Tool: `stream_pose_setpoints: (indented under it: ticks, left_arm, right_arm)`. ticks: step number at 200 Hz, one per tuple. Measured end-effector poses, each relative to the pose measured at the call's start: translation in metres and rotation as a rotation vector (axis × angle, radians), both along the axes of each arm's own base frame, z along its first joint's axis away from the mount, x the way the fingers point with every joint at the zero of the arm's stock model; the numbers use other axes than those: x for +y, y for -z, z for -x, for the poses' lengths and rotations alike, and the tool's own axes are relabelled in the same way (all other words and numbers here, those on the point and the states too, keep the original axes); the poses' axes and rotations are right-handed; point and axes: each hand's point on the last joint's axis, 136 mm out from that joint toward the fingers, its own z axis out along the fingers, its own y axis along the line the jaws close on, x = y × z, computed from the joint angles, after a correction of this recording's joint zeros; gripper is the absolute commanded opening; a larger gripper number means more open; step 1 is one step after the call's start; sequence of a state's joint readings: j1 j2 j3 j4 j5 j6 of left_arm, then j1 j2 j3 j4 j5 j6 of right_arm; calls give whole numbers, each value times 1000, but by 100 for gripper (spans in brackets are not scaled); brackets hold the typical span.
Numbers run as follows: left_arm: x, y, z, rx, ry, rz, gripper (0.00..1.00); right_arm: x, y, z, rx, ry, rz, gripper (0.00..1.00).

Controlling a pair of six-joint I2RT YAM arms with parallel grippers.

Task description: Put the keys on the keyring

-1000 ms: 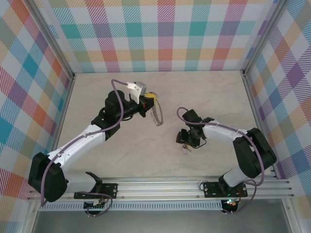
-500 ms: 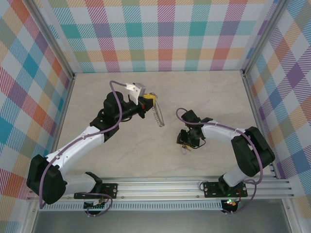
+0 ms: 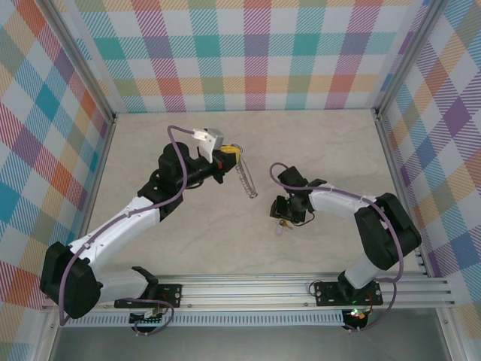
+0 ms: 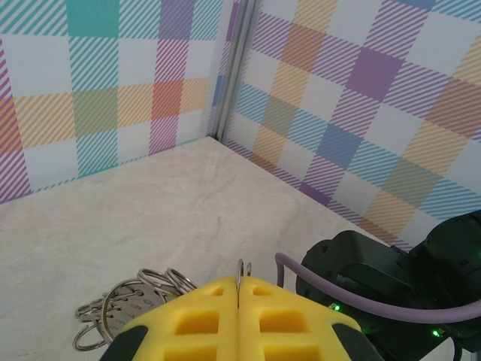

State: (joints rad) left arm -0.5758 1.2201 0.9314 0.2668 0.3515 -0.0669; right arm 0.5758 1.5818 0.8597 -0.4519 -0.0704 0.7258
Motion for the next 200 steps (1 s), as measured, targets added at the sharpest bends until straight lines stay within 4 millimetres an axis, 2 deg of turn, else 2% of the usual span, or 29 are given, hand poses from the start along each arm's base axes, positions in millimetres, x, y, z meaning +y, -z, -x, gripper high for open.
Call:
stream_pose_setpoints:
  ticks: [55,95,118,158,185,200]
  left_arm:
    - [3,-6,2,-13,-6,8,0]
    - [4,0,1,-4,-17,1,0]
    - [5,0,1,-5,-24,0,0]
    - [7,5,2,-2,-28,-2,0]
    - [8,7,2,-6,-31,0,0]
    - [8,8,3,-5,-32,-1,0]
  right_arm:
    - [2,-30,0,-72,15,-57,48]
    - [0,-23,8,-47,20,-41,46]
    - [-2,-12,12,-9,24,6,41]
    - [1,3,14,34,30,62,39]
    - [3,4,14,33,30,71,39]
    - [5,2,10,26,32,73,35]
